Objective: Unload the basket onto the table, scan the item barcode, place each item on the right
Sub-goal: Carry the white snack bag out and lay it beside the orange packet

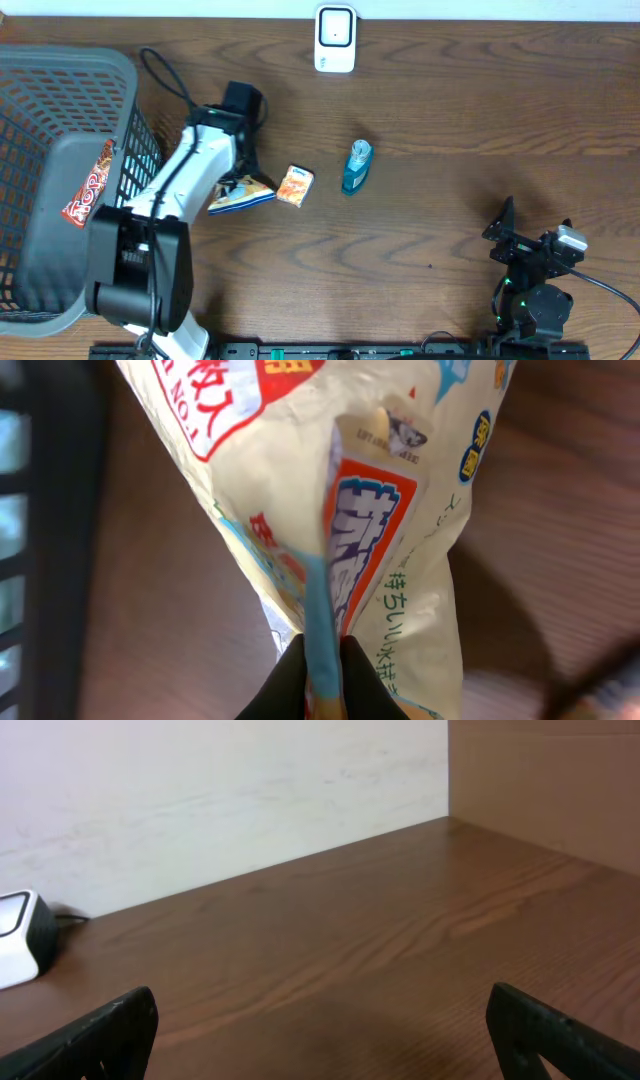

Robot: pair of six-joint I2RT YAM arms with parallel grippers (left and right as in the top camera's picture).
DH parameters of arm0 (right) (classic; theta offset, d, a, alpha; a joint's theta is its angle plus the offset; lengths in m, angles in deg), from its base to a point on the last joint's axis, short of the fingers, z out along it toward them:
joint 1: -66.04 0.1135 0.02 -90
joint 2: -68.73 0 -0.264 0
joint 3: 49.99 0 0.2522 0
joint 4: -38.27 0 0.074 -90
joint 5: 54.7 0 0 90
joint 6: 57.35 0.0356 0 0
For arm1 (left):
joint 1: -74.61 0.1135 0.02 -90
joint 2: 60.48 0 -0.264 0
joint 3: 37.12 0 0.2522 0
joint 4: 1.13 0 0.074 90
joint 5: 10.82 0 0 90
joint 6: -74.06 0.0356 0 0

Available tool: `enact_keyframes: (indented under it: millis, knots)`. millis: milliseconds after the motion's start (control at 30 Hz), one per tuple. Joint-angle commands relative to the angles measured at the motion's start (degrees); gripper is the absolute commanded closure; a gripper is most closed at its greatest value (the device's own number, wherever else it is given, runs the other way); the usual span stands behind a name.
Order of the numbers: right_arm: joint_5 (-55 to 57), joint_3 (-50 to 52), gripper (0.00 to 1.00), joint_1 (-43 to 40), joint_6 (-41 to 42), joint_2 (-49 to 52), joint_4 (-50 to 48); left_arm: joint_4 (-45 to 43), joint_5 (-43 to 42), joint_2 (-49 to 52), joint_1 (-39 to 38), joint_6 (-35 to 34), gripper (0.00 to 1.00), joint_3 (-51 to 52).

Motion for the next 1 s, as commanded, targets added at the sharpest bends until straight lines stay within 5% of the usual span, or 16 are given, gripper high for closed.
enact_keyframes:
  millis: [0,467,800,867,967]
  knots:
    - [0.09,0.15,0.01,-0.28,-0.63,-0.2,0.22,-1.09,0.31,0.15,-4.24,2.05,0.92,1.2]
    - [0.11,0.15,0.01,-0.28,-0.63,-0.2,0.22,-3.15,-0.39,-0.63,-14.73,1.2,0.93,1.53]
    - [0.11,0.15,0.01,-0.28,-0.63,-0.2,0.22,-7.98,-11.32,-6.86,-14.71,-2.19,0.92,1.53]
    - [0.11,0.13,0.01,-0.28,-0.63,-0.2,0.2,-8.11,-10.67,-8.35,-14.71,-2.14,0.77,1.53]
    - [0.11,0.15,0.01,-0.28,-0.63,-0.2,0.22,-7.72,-5.27,-10.91,-14.71,-2.16,0.2,1.53]
